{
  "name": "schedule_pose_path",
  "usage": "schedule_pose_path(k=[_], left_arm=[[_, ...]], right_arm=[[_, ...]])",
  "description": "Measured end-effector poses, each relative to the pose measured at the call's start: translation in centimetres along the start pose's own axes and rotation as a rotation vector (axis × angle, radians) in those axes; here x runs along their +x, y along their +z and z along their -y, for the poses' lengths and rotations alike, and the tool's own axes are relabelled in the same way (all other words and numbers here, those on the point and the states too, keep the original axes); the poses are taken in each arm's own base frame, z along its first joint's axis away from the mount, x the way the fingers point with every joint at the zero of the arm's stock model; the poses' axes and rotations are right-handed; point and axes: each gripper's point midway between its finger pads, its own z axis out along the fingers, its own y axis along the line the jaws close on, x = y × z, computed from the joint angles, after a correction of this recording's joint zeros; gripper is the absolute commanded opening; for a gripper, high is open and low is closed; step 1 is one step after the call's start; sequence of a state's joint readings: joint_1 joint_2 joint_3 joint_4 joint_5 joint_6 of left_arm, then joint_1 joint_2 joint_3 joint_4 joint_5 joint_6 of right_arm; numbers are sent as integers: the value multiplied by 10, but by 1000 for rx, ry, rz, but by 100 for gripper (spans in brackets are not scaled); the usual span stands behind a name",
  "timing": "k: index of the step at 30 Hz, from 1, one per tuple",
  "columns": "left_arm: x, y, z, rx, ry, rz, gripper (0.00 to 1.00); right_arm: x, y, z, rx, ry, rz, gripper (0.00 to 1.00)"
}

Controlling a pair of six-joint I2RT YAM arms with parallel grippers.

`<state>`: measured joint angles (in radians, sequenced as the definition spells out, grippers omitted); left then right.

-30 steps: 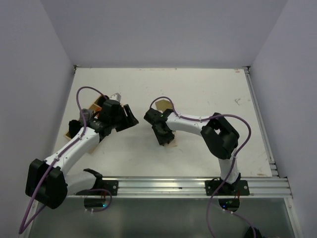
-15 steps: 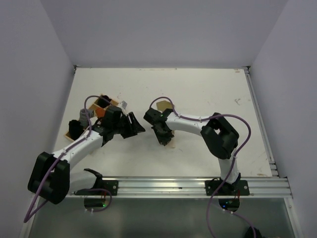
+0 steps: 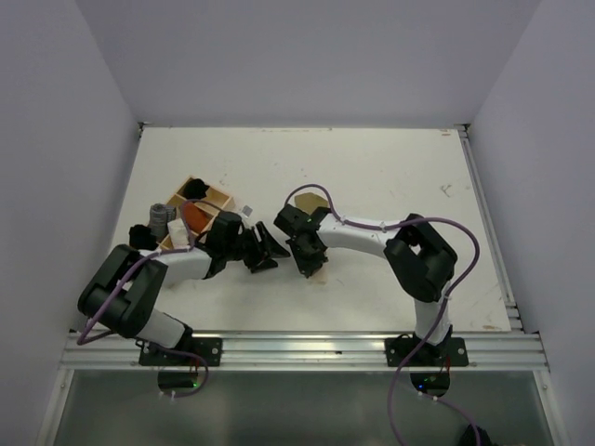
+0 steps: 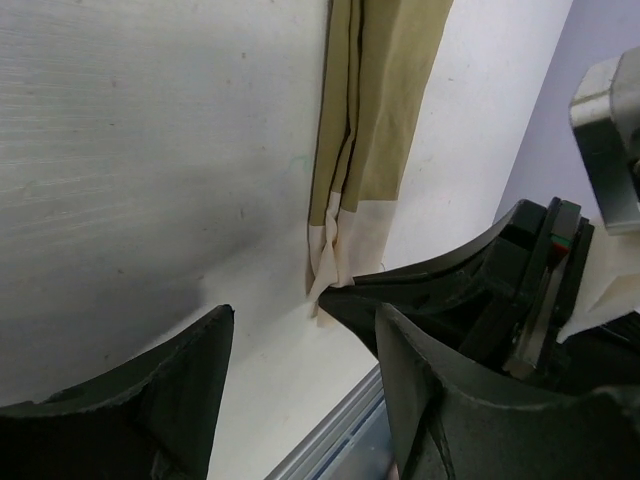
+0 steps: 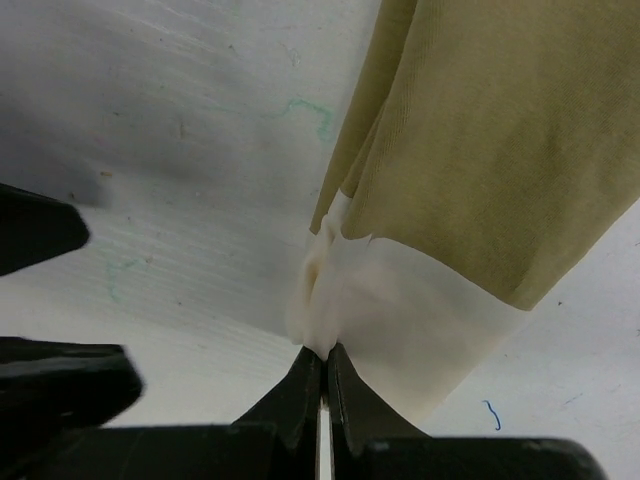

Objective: Roll the underwear

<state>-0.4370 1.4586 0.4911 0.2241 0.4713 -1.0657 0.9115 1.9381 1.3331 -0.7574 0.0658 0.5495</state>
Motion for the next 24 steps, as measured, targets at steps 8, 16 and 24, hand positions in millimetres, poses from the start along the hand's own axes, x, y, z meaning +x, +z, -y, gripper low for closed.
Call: schedule_pose_path(k=[8,16,24], left_arm=[[24,23,3,20,-16,-76,63],[23,31,10,49,-48,-77,63],[23,42,18,67,-77,-86,61]], right_arm=[[-2,-8,-3,-25,18,23,0],[-7,-17,-6,-45,25,51,0],[-2,-16,-5,-44,34,34,0]])
